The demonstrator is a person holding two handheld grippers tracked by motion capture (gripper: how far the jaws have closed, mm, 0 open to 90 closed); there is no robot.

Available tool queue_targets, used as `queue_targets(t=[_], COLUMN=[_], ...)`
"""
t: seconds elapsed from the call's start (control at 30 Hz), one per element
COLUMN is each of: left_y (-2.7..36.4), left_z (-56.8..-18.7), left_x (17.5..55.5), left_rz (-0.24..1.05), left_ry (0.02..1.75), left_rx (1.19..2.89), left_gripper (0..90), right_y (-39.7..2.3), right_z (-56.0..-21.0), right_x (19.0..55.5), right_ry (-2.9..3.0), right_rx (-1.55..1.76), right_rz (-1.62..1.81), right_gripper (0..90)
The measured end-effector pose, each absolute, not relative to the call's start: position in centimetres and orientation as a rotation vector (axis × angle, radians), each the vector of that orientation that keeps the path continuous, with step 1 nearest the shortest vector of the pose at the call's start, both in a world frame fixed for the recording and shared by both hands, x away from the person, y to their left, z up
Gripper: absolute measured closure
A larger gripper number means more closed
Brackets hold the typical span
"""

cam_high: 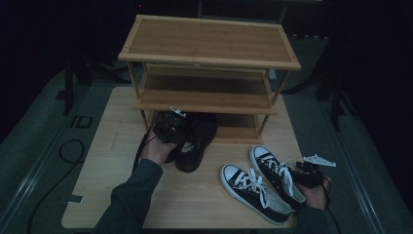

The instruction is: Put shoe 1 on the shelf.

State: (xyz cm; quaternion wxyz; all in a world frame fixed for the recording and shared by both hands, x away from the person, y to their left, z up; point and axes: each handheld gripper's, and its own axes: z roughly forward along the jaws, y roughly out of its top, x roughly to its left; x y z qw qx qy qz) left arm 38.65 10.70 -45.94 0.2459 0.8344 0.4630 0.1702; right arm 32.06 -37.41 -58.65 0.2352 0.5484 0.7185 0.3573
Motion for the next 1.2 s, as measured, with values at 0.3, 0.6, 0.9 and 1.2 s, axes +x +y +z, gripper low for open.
queue_targets(t=[0.3,0.6,0.9,1.2], left_y=[12.8,14.6,15.5,15.6], left_z=[-45.1,-44.0,-44.7,-46.5], left_x=[36.3,34.0,32.7,32.1], left_rz=[0.443,0.429,0.423,0.394], left_ry=[1.074,0.989,0.932,0.895], left_rx=[2.282,2.245,2.28,2.295], left_gripper=[59.8,66.5,87.5,90.0], right_y=[-37.4,-37.4,-37.4,-37.4], right_z=[-58.6,-58.7,-58.6,-58.6], right_x=[32.1,32.1,32.1,32.1], right_ry=[1.971,1.972,1.97,1.971], right_rx=[1.505,1.5,1.506,1.505], right_rz=[0.979,0.978,0.979,0.978], right_gripper=[37.5,37.5,37.5,37.5])
